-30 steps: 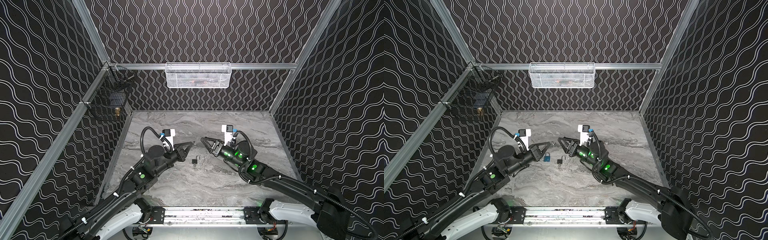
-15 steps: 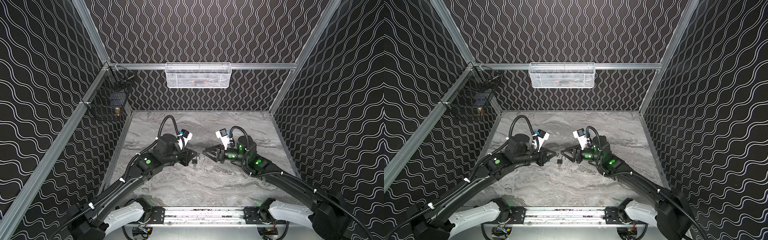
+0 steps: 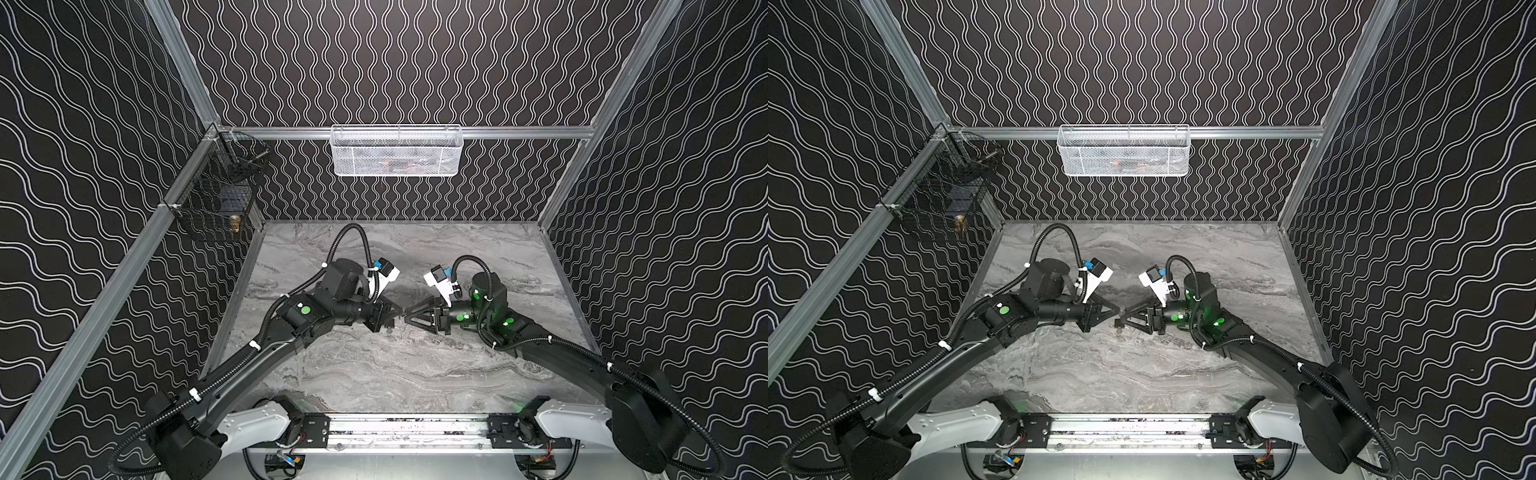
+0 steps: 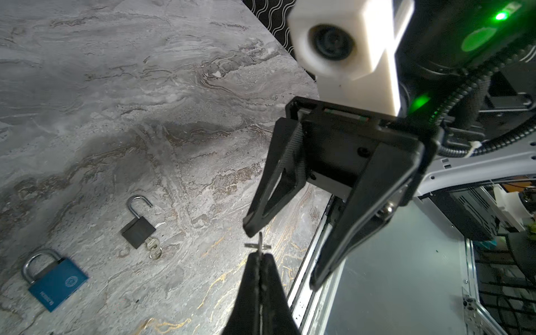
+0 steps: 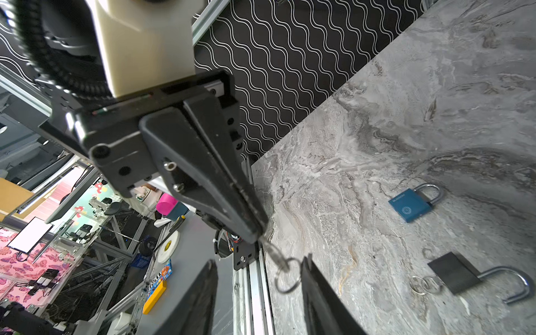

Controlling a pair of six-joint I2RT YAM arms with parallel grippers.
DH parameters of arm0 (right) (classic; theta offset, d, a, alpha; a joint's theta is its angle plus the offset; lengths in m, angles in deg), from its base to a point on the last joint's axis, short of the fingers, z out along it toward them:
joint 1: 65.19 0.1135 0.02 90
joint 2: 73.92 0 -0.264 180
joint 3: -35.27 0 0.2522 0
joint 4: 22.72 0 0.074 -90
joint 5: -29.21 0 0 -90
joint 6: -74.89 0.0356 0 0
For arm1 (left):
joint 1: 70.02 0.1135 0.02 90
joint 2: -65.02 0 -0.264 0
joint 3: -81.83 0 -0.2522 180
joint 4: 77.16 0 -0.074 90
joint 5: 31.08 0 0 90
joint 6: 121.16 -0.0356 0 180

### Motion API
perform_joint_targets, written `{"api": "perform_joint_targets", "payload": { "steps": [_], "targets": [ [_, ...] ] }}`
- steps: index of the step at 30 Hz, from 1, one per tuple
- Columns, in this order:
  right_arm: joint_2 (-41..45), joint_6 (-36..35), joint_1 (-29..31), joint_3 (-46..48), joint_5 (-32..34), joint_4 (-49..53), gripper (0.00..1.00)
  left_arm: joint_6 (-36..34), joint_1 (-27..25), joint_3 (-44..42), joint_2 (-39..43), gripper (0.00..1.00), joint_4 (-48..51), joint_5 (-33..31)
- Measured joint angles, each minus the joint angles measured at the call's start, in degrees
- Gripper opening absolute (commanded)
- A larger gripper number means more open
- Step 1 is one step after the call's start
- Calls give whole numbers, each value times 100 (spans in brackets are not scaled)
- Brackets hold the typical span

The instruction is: Unlock with the key

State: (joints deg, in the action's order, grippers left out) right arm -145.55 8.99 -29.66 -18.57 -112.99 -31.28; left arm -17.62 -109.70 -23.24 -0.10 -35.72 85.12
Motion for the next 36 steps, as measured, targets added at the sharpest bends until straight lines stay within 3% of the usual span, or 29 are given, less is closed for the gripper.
{"api": "perform_joint_targets", "payload": {
  "steps": [4,27,34,36],
  "targets": [
    [-79,-90,0,-37,-74,-4,44,-66,4,39,-22,0,11,107],
    [-162,-337,-66,-131,-721,-114,1,-339,28,223,-83,0,197,573],
    [-162,-247,-70,-120,-807,-168,0,-339,28,234,-85,0,201,608],
    [-162,-225,-70,-118,-811,-210,0,-339,28,260,-83,24,216,610]
  ]
}}
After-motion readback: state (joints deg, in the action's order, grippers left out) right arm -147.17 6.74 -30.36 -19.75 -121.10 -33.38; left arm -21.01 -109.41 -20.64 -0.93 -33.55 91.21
